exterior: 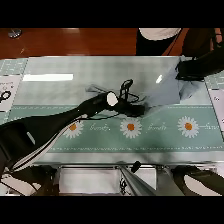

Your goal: Fold the shirts.

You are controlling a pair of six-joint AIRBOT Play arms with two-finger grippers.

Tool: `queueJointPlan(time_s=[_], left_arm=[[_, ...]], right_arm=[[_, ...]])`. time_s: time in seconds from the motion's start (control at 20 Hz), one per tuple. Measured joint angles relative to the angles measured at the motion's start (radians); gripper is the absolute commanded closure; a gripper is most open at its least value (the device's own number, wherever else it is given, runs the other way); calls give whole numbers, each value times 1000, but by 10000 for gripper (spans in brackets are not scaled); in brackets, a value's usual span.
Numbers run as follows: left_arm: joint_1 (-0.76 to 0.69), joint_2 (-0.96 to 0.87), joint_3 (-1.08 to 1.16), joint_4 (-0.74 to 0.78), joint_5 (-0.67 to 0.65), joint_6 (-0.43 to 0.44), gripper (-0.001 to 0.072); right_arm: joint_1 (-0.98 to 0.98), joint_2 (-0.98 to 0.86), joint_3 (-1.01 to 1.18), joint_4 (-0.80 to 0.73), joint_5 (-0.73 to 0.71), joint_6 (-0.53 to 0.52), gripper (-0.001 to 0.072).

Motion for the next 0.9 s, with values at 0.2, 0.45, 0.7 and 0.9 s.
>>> queueJointPlan(time_s=[0.2,0.45,0.7,0.9], left_arm=[[74,68,0,5,30,-3,685],[289,341,0,147,12,-3,684],[546,640,0,270,-60,-3,684],[729,830,0,318,-152,-5,683]], right_arm=[[4,7,-30,-2,-12,7,691],[6,3,-154,73,-123,17,691],[100,-87,-206,154,-280,23,691],[213,-181,-214,179,-401,51,691]])
